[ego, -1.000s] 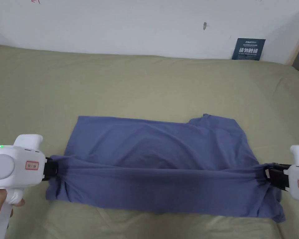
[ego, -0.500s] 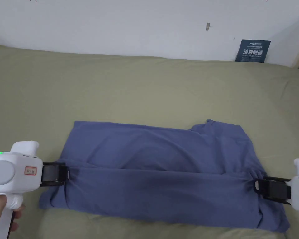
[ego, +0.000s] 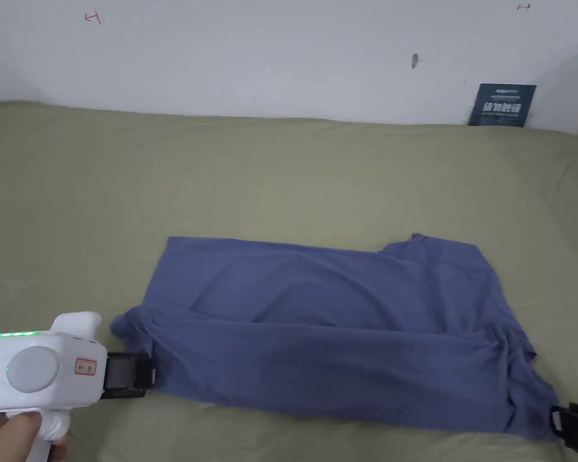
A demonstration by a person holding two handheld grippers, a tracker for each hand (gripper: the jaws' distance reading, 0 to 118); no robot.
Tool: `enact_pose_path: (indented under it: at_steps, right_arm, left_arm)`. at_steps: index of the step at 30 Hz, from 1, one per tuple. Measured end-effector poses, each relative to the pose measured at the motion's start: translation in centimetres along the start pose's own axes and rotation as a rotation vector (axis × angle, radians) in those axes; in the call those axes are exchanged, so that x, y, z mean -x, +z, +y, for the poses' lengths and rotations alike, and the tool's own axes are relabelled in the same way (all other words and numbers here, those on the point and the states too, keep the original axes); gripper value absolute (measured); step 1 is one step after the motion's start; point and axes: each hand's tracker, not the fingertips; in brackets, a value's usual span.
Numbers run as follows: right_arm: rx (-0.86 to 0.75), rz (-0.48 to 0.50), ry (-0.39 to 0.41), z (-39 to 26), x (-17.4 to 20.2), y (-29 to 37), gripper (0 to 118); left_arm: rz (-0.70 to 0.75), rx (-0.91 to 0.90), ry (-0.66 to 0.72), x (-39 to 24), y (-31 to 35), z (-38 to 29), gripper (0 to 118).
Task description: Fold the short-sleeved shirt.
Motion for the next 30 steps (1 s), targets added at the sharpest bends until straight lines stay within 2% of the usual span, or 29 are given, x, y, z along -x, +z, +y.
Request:
enact_pose_path:
  at_steps: [1, 4, 5, 6, 7, 8, 9, 10, 12, 14, 17, 19, 20, 22, 30]
  right_arm:
    - [0.002, 0.004, -0.001, 0.0, 0.0, 0.0, 2]
    - [0.007, 0.011, -0.012, -0.2, -0.2, -0.7, 2]
    - [0.012, 0.011, -0.014, -0.2, -0.2, -0.8, 2]
    - [0.012, 0.01, -0.014, -0.2, -0.1, -0.8, 3]
    - [0.012, 0.013, -0.012, -0.3, -0.5, -1.3, 11]
    - [0.011, 0.025, -0.019, -0.2, -0.6, -1.3, 46]
    - [0.009, 0.017, -0.028, 0.0, -0.6, -1.3, 72]
    - [0.017, 0.073, -0.063, 0.1, -0.8, -1.6, 73]
    - [0.026, 0.106, -0.079, 0.4, -0.8, -2.0, 73]
    - [0.045, 0.078, -0.058, 0.8, -0.2, -3.0, 73]
    - [0.095, 0.044, -0.053, 0.8, -0.7, -4.8, 61]
    - [0.074, 0.02, -0.035, 0.6, -0.9, -4.3, 45]
    - [0.05, 0.025, -0.033, 0.6, -1.1, -3.6, 10]
    - [0.046, 0.058, -0.075, 0.7, -1.5, -2.4, 10]
    - [0.008, 0.051, -0.034, -1.3, -1.3, 2.3, 10]
  left_arm:
    - [0.031, -0.035, -0.003, -0.2, -0.5, 0.0, 116]
    - [0.038, 0.006, -0.006, -1.0, -2.2, 0.4, 113]
    - [0.035, 0.01, -0.004, -1.2, -2.4, 0.4, 92]
    - [0.036, 0.009, -0.006, -1.4, -2.5, 0.4, 61]
    - [0.036, 0.003, -0.016, -1.8, -2.4, 0.3, 46]
    - [0.072, -0.016, -0.043, -1.6, -2.1, 0.4, 30]
    - [-0.007, -0.01, -0.061, -1.7, -1.9, 0.4, 17]
    - [-0.003, -0.003, -0.05, -1.8, -1.9, 0.3, 14]
    - [0.019, -0.007, -0.08, -2.3, -1.5, 0.5, 14]
    - [0.027, -0.009, -0.096, -2.4, -1.8, 0.4, 14]
    - [0.01, -0.006, -0.049, -1.9, -1.6, 0.5, 14]
    - [0.004, -0.006, -0.037, -1.6, -1.5, 0.4, 14]
    - [0.007, -0.007, -0.04, -1.6, -1.1, 0.6, 14]
    - [0.025, -0.025, -0.051, -1.6, -0.5, 0.5, 14]
    - [0.023, -0.048, -0.034, -0.8, 3.2, -1.6, 11]
